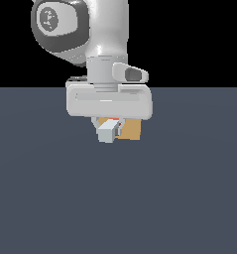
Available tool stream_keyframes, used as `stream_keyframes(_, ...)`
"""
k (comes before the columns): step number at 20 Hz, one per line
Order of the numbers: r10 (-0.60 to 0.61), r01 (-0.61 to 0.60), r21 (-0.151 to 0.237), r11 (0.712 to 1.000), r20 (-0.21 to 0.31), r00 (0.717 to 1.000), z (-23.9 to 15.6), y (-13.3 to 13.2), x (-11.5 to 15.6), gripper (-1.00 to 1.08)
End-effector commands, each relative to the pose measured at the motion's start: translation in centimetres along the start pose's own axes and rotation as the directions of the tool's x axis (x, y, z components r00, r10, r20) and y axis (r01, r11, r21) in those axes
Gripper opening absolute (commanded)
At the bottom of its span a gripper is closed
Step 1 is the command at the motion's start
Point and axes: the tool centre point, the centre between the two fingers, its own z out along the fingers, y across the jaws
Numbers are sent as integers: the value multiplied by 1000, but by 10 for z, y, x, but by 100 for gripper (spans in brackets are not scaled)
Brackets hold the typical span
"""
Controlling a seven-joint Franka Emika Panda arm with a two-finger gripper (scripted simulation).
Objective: Insert the peg into the horizontal hole in a box.
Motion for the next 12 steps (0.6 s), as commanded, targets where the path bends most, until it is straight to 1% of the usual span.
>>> stream_keyframes(1, -1, 1, -1, 1000, 0, 1000, -4, 1, 12, -100)
stream_keyframes(5, -3, 3, -1, 1000, 0, 1000, -6, 1, 20, -100)
stream_keyframes(12, -3, 3, -1, 1000, 0, 1000, -5, 2, 17, -100)
